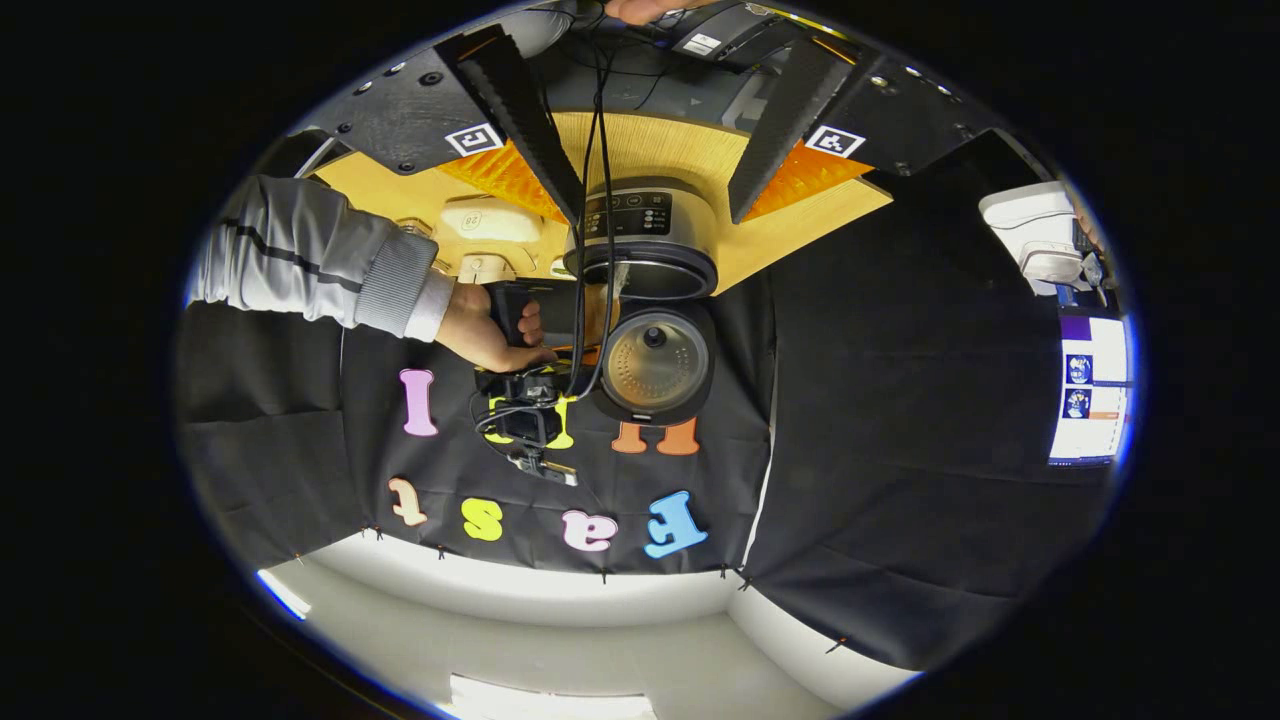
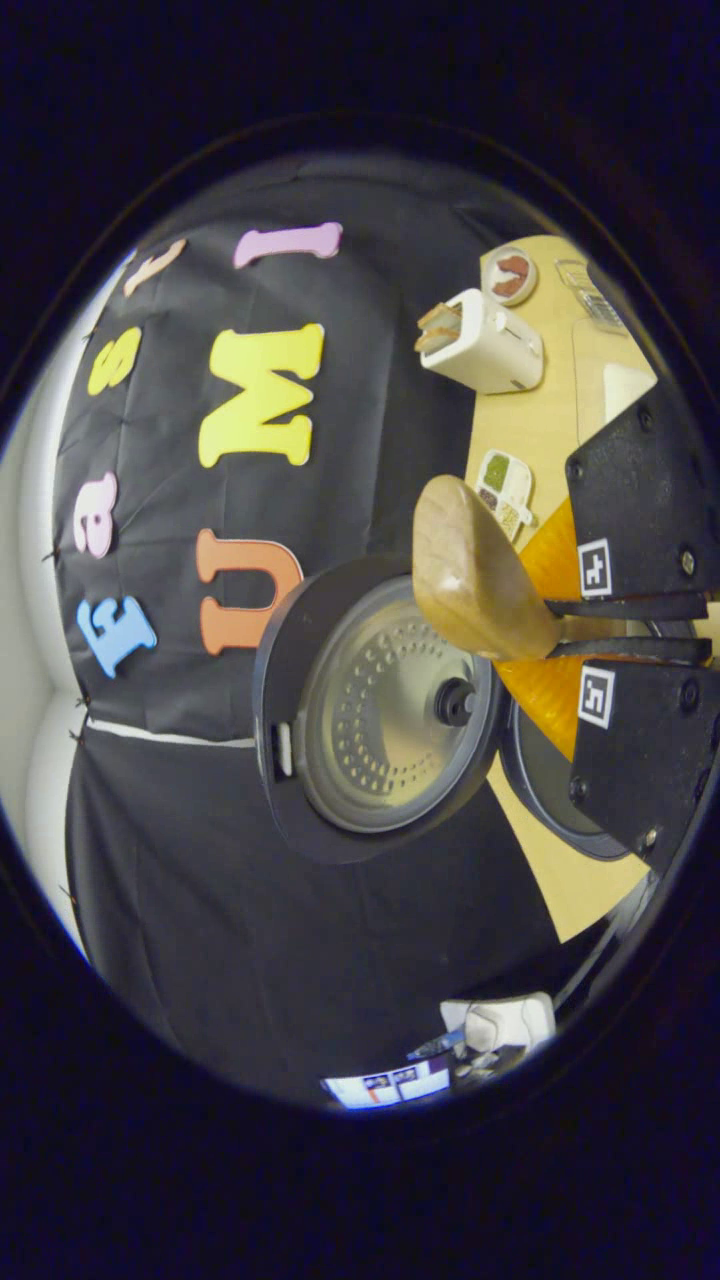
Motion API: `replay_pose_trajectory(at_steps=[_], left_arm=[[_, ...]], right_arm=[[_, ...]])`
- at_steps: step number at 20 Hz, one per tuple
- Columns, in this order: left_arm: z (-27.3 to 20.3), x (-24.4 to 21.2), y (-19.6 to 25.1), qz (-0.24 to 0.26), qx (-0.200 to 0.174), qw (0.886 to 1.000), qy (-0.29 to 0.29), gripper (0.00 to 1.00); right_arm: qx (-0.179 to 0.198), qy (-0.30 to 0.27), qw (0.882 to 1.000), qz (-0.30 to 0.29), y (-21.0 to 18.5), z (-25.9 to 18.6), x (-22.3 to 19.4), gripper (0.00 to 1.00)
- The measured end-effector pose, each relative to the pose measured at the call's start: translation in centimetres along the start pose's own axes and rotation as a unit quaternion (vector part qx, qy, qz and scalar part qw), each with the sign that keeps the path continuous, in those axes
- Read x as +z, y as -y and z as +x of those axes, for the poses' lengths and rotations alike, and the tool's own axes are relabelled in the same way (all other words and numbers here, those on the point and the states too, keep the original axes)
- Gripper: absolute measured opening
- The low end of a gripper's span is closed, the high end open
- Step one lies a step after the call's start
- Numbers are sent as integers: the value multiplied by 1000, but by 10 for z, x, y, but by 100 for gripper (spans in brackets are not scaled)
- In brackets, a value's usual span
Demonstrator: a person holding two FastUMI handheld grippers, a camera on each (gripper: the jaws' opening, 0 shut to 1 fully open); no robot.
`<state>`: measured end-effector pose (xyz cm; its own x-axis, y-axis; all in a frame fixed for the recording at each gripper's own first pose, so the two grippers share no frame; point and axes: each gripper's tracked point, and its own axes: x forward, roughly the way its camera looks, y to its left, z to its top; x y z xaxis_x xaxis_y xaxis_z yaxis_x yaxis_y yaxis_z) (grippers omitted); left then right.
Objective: Close the left gripper, press the button to open the rice cooker; take a wooden spoon from the chopstick holder with the right hand, scoop a spoonful of rice and pour it into the rice cooker, then put the wooden spoon back into the chopstick holder.
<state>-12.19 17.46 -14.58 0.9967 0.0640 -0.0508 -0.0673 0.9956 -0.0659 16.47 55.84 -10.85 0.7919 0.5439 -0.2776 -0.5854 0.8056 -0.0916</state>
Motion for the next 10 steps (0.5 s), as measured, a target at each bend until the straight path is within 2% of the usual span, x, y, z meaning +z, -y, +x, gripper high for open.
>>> replay_pose_trajectory(at_steps=[5,7,10], left_arm=[[1,0,3,4,-2,1000,0,94],[0,0,3,3,-3,1000,0,94],[0,1,4,0,-4,1000,1,94]], right_arm=[[-9,25,992,-120,-21,-11,5,12],[-9,30,991,-134,-28,-16,2,12],[-12,36,992,-123,-20,-19,5,12]])
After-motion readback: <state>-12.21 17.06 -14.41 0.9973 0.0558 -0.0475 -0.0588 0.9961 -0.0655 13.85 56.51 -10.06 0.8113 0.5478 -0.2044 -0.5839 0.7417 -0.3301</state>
